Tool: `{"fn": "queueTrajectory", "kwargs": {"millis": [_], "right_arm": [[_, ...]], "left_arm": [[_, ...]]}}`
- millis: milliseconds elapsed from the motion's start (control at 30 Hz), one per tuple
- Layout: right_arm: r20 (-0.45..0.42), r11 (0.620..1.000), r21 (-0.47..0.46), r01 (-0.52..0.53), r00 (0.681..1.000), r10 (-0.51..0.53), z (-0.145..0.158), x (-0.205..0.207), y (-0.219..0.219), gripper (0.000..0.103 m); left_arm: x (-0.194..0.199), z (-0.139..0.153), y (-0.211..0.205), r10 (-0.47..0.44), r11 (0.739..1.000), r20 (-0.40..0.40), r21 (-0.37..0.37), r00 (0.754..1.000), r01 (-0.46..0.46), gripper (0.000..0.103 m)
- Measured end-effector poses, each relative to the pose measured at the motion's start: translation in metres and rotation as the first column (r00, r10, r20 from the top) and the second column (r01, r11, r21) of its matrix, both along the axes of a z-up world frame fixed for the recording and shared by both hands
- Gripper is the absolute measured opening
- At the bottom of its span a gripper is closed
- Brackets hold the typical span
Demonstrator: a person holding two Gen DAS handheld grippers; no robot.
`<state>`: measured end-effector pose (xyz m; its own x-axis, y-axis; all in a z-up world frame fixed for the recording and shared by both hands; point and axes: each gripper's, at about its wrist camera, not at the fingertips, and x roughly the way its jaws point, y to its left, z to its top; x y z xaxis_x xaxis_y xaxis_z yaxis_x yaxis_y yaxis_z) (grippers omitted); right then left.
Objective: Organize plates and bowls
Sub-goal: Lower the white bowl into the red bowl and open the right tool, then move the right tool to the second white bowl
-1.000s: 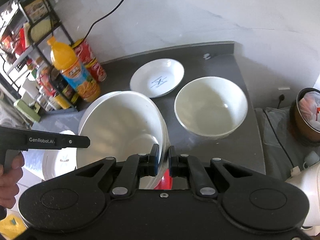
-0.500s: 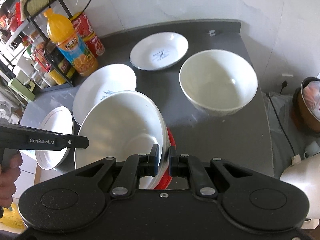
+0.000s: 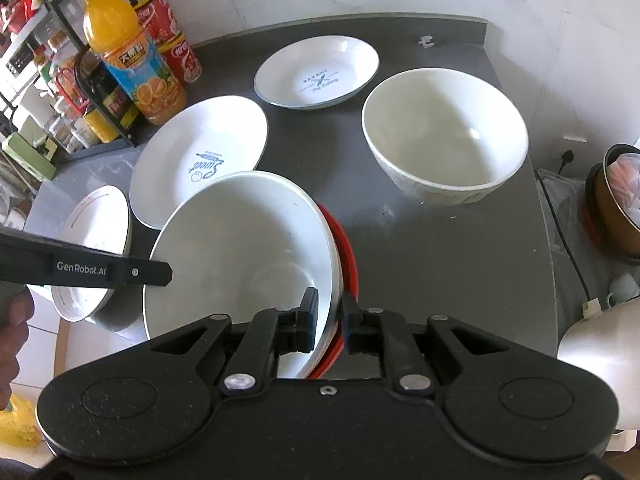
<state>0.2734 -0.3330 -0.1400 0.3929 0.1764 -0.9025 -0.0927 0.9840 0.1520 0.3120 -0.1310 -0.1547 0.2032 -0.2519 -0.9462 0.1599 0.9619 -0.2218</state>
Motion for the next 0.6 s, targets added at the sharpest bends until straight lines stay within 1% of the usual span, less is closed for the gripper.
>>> {"fn": "queueTrajectory", "kwargs": {"millis": [33, 133, 200, 233, 267, 333, 367, 400, 500, 533, 567, 600], "right_arm": [[0.0, 1.0, -0.005, -0.001, 1.0, 0.001, -0.002, 0.0, 0.0, 0.017], [0.0, 1.0, -0.005, 0.003, 1.0, -0.003, -0.005, -0.001, 0.0, 0.019], [0.007, 1.0, 0.003, 0.005, 1.0, -0.006, -0.003, -0.001, 0.0, 0.025], [0.017, 1.0, 0.01, 0.004, 1.0, -0.004, -0.002, -0.001, 0.0, 0.026], [0.026, 1.0, 0.02, 0.0, 1.0, 0.0, 0.001, -0.001, 0.0, 0.028], [0.055, 0.999, 0.038, 0.001, 0.999, -0.003, 0.007, -0.002, -0.002, 0.038], [0.075, 0.999, 0.044, 0.005, 0.997, -0.008, 0.011, -0.002, -0.003, 0.046], [0.09, 0.999, 0.048, 0.008, 0.996, -0.012, 0.014, -0.003, -0.004, 0.05], [0.118, 0.997, 0.073, 0.037, 0.992, -0.045, 0.023, -0.002, -0.013, 0.051], [0.124, 0.996, 0.08, 0.051, 0.99, -0.06, 0.024, -0.002, -0.018, 0.051], [0.128, 0.995, 0.082, 0.063, 0.989, -0.074, 0.025, -0.002, -0.022, 0.051], [0.133, 0.994, 0.082, 0.076, 0.987, -0.087, 0.027, -0.002, -0.027, 0.051]], "left_arm": [[0.001, -0.001, 0.001, 0.003, 1.0, -0.003, 0.001, 1.0, -0.003, 0.006], [-0.001, -0.002, -0.002, -0.023, 0.999, 0.024, 0.03, 0.999, 0.023, 0.006], [0.0, -0.005, -0.003, -0.026, 0.999, 0.018, 0.032, 1.0, 0.025, 0.006], [0.0, -0.007, -0.002, -0.023, 0.999, 0.014, 0.032, 1.0, 0.022, 0.005], [0.0, -0.007, -0.003, -0.023, 0.999, 0.017, 0.035, 1.0, 0.022, 0.005], [0.001, -0.007, -0.004, -0.026, 0.999, 0.023, 0.048, 0.999, 0.025, 0.006], [0.002, -0.006, -0.004, -0.017, 0.999, 0.019, 0.052, 1.0, 0.016, 0.006], [0.003, -0.006, -0.005, -0.015, 0.998, 0.011, 0.053, 1.0, 0.014, 0.007], [0.005, 0.0, -0.01, -0.034, 0.997, 0.003, 0.07, 0.999, 0.033, 0.012], [0.005, 0.003, -0.012, -0.036, 0.996, 0.011, 0.085, 0.999, 0.035, 0.019], [0.005, 0.007, -0.013, -0.04, 0.994, 0.025, 0.104, 0.999, 0.037, 0.023], [0.006, 0.011, -0.014, -0.046, 0.994, 0.043, 0.104, 0.998, 0.042, 0.031]]}}
